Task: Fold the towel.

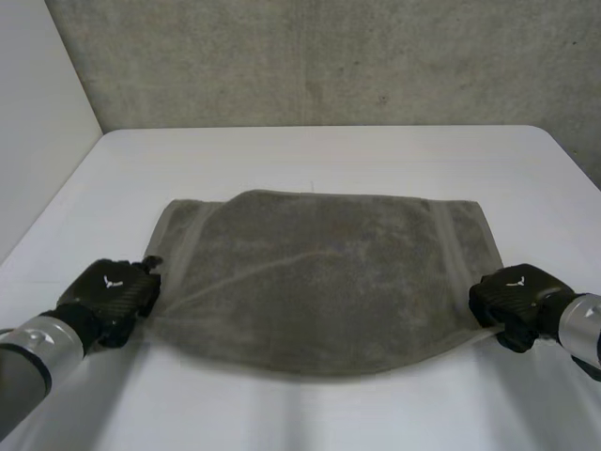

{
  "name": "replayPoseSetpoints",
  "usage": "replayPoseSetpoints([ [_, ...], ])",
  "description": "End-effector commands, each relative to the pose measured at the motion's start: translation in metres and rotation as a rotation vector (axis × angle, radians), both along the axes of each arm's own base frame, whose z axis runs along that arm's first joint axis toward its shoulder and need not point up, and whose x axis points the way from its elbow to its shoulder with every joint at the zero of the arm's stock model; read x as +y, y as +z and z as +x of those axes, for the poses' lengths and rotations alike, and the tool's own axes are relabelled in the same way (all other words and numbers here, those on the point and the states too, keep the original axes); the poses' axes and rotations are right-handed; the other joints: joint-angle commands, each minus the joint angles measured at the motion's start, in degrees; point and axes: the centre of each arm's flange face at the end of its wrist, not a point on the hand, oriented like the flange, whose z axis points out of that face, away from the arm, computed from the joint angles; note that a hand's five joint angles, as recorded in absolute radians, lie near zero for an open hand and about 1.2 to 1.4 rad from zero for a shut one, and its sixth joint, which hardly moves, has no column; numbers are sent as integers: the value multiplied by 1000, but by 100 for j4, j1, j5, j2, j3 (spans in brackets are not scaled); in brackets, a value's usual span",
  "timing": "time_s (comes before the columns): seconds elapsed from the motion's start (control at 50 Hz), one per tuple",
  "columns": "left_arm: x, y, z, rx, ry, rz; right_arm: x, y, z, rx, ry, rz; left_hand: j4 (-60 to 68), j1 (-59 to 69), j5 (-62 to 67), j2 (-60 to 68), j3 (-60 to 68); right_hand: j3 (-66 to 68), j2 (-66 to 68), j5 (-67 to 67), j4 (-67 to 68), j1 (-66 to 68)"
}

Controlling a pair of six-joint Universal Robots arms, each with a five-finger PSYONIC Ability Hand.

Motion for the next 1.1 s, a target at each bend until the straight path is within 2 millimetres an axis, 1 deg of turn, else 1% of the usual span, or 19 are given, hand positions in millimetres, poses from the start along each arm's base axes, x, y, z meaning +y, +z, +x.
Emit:
replayPoseSetpoints([
  [0.02, 28, 9, 1, -2, 1, 103, 19, 35, -17, 79, 19, -30, 1027, 1221, 1094, 7011, 1034, 1055, 1066, 1088, 1044, 78],
  [0.1, 46, 20, 0, -1, -11, 157, 30, 57, -32, 184, 43, -33, 1027, 1221, 1094, 7011, 1034, 1055, 1066, 1088, 1044, 78],
  [0.2, 57, 31, -4, 0, -36, 145, 35, 68, -38, 235, 75, -33, 1027, 1221, 1094, 7011, 1034, 1055, 1066, 1088, 1044, 78],
  [0.32, 48, 38, -7, 4, -52, 97, 30, 68, -36, 214, 93, -66, 1027, 1221, 1094, 7011, 1034, 1055, 1066, 1088, 1044, 78],
  [0.38, 42, 36, -9, 8, -54, 91, 18, 62, -35, 184, 89, -86, 1027, 1221, 1094, 7011, 1034, 1055, 1066, 1088, 1044, 78],
  [0.42, 22, 30, -11, 28, -44, 90, -5, 53, -35, 151, 66, -102, 1027, 1221, 1094, 7011, 1034, 1055, 1066, 1088, 1044, 78],
  [0.44, 22, 30, -11, 28, -44, 90, -5, 52, -35, 150, 66, -102, 1027, 1221, 1094, 7011, 1034, 1055, 1066, 1088, 1044, 78],
  [0.54, -20, 13, -16, 64, -23, 104, -33, 43, -22, 107, 64, -119, 1027, 1221, 1094, 7011, 1034, 1055, 1066, 1088, 1044, 78],
  [0.6, -31, 9, -18, 63, -26, 104, -48, 34, -11, 92, 65, -107, 1027, 1221, 1094, 7011, 1034, 1055, 1066, 1088, 1044, 78],
  [0.64, -49, 3, -26, 65, -44, 105, -65, 23, -4, 79, 58, -110, 1027, 1221, 1094, 7011, 1034, 1055, 1066, 1088, 1044, 78],
  [0.66, -49, 3, -26, 65, -44, 105, -66, 23, -4, 79, 58, -111, 1027, 1221, 1094, 7011, 1034, 1055, 1066, 1088, 1044, 78],
  [0.7, -69, 0, -34, 78, -54, 91, -75, 17, 0, 66, 51, -120, 1027, 1221, 1094, 7011, 1034, 1055, 1066, 1088, 1044, 78],
  [0.74, -80, -3, -37, 93, -54, 87, -95, 8, 10, 34, 36, -161, 1027, 1221, 1094, 7011, 1034, 1055, 1066, 1088, 1044, 78],
  [0.76, -80, -3, -37, 93, -54, 87, -95, 8, 10, 34, 36, -161, 1027, 1221, 1094, 7011, 1034, 1055, 1066, 1088, 1044, 78],
  [0.8, -101, -8, -46, 125, -50, 76, -114, 0, 19, 10, 14, -204, 1027, 1221, 1094, 7011, 1034, 1055, 1066, 1088, 1044, 78],
  [0.82, -101, -8, -46, 125, -50, 76, -114, 0, 19, 10, 14, -204, 1027, 1221, 1094, 7011, 1034, 1055, 1066, 1088, 1044, 78],
  [0.86, -121, -12, -53, 137, -25, 55, -123, -3, 23, 4, 4, -228, 1027, 1221, 1094, 7011, 1034, 1055, 1066, 1088, 1044, 78],
  [0.96, -146, -16, -59, 127, 20, 7, -152, -13, 35, -7, -24, -327, 1027, 1221, 1094, 7011, 1034, 1055, 1066, 1088, 1044, 78],
  [1.1, -166, -23, -64, 126, 33, -22, -170, -18, 37, -5, -46, -388, 1027, 1221, 1094, 7011, 1034, 1055, 1066, 1088, 1044, 78],
])
